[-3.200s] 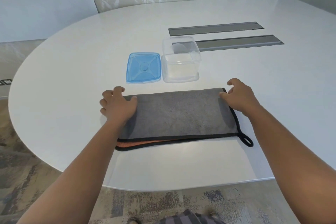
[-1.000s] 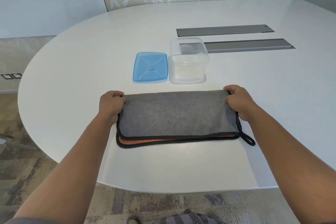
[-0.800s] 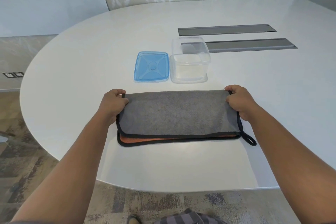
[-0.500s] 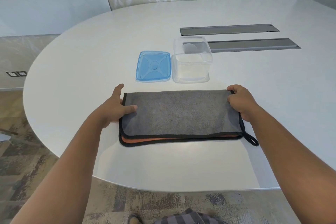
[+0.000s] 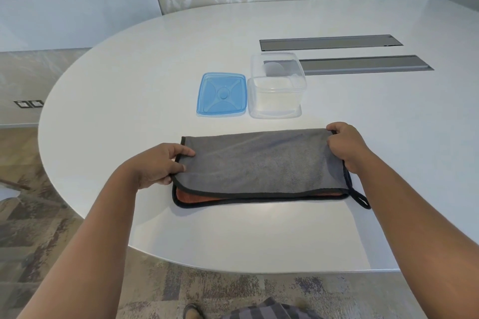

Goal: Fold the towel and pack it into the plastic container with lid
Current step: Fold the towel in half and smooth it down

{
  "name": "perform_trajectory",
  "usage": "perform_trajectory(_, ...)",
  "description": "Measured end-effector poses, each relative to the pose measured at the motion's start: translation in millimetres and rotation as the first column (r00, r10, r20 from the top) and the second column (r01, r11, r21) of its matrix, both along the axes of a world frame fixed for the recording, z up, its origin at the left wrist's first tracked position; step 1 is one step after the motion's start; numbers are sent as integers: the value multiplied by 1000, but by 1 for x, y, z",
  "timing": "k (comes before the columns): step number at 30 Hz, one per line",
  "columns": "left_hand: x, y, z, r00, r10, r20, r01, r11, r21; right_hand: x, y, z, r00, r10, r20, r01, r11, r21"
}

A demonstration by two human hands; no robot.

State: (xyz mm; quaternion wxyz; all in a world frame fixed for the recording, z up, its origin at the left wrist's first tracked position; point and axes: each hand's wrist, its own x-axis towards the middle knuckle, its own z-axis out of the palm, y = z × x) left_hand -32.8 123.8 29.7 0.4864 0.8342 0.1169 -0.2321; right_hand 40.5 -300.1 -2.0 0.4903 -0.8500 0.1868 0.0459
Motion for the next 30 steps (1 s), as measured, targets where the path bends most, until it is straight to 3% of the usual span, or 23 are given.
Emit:
perform_trajectory(4, -1, -5, 7, 995, -94, 33, 83, 967, 243, -1, 0, 1, 1000, 2, 4, -2, 1000, -9)
perform_trajectory(10, -3, -11, 11, 968, -251, 9, 216, 851, 479, -3, 1, 3, 1000, 7, 5, -7, 1000, -12)
perform_trajectory(13, -3, -14, 17, 960, -272, -66, 253, 739, 625, -5, 2, 4, 1000, 7, 4, -7, 1000, -16)
perform_trajectory(16, -10, -28, 27, 937, -347, 31, 198, 605, 771, -6, 2, 5, 1000, 10, 5, -9, 1000, -13)
perform_trajectory(19, -19, -61, 33, 831, -526, 181, 298, 696, 653, -6, 2, 6, 1000, 10, 7, -10, 1000, -20)
perform_trajectory(22, -28, -98, 27, 745, -637, 199, 492, 725, 482, -7, 3, 7, 1000, 17, 10, -17, 999, -28)
perform_trajectory(30, -30, -124, 4, 719, -659, 219, 495, 708, 504, -9, 4, 9, 1000, 26, 9, -26, 1000, -16)
